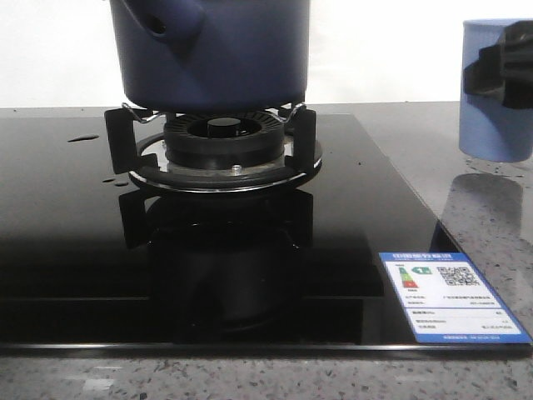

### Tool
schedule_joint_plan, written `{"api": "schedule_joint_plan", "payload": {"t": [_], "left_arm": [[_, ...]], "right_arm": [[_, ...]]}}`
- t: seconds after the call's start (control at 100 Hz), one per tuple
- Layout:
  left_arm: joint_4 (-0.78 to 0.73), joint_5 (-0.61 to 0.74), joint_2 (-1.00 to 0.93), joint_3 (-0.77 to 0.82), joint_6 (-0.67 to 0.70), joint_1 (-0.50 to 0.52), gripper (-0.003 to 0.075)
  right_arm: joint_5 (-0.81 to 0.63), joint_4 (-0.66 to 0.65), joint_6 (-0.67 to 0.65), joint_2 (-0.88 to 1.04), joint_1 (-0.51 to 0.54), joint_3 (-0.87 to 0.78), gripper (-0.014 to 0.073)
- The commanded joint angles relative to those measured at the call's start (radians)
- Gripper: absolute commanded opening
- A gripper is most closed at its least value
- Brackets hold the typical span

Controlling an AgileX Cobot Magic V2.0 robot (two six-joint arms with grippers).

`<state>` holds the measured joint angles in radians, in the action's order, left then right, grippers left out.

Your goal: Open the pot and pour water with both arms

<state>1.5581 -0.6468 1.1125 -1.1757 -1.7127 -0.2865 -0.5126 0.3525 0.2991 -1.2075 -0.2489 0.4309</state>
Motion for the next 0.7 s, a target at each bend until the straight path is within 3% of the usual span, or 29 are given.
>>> {"api": "schedule_joint_plan", "payload": {"t": [0.0, 0.33, 0.69], "left_arm": [[0.028, 0.011, -0.038, -0.035, 0.026, 0.000, 0.0264], [0.022, 0.106, -0.087, -0.035, 0.104, 0.000, 0.0264], [-0.005, 0.117, -0.123, -0.035, 0.113, 0.000, 0.0264]], "right_arm": [[-0.090, -0.032, -0.001, 0.043, -0.003, 0.035, 0.0379], [0.191, -0.152, -0.001, 0.078, -0.030, 0.281, 0.0379], [0.477, -0.283, -0.001, 0.070, -0.113, 0.599, 0.0374]]}}
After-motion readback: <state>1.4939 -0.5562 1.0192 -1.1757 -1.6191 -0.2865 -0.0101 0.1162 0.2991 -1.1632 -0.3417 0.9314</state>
